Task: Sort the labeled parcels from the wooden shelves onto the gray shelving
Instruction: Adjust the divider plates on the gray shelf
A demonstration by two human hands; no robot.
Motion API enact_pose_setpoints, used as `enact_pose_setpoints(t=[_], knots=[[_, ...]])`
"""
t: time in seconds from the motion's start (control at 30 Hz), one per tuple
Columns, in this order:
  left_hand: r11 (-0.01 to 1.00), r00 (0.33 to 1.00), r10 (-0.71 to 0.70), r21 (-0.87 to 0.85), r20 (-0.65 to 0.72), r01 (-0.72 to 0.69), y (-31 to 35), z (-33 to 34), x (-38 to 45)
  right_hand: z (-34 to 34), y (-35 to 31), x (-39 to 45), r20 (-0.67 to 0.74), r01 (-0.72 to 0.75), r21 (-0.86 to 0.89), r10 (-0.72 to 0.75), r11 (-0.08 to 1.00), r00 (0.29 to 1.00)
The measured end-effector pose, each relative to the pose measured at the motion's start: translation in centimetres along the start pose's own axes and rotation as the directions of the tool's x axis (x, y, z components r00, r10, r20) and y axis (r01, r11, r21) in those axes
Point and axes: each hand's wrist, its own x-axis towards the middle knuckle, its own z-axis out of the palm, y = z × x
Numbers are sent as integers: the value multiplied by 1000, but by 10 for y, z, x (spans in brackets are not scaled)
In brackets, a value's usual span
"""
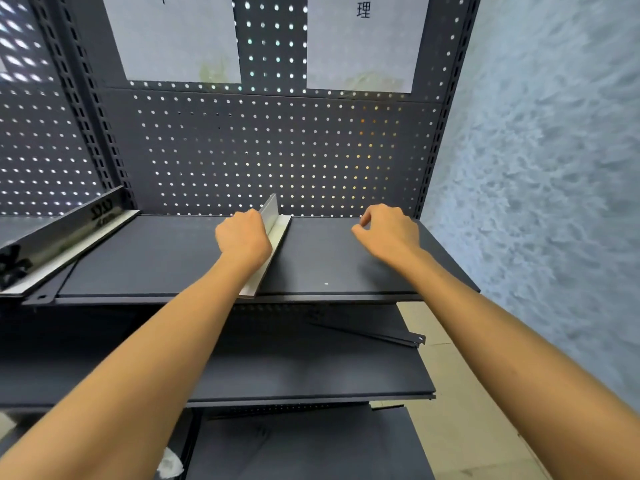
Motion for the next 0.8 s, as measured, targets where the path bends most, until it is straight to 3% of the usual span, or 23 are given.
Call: enact_pose_setpoints(t=[0.4, 0.8], knots=[[1000, 995, -20, 13, 95, 19, 24, 17, 15, 3, 14, 16, 9, -15, 29, 15, 999, 1000], [1000, 995, 9, 25, 98, -12, 28, 25, 21, 8, 16, 22, 10, -21, 51, 20, 998, 1000]])
